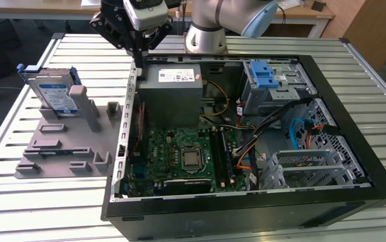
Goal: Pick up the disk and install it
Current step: 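Reach for the disk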
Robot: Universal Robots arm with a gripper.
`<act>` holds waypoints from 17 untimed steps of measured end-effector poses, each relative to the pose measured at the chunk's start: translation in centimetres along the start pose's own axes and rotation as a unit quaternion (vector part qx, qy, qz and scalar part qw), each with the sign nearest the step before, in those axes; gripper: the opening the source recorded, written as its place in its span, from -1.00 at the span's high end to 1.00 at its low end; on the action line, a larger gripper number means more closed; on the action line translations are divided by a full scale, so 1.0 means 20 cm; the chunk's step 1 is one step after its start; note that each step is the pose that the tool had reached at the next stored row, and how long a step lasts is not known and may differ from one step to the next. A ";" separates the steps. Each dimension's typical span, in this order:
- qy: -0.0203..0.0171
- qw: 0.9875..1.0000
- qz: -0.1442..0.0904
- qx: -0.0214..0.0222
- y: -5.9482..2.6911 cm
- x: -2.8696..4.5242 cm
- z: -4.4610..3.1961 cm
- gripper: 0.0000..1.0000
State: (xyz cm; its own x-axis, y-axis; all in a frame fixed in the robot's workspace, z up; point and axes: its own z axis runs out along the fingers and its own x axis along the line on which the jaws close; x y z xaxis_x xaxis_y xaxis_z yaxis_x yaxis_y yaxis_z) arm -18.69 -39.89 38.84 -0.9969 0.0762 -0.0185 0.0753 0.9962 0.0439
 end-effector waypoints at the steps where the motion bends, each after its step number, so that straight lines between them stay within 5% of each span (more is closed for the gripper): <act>1: 0.000 1.000 0.000 0.000 0.000 0.002 0.000 0.79; 17: 0.000 1.000 0.000 0.000 -0.003 0.034 0.003 0.79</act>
State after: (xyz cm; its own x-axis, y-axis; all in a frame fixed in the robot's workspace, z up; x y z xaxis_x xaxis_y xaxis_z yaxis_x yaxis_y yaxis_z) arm -19.37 -39.90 38.77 -0.9969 0.0762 -0.0183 0.0753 0.9962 0.0439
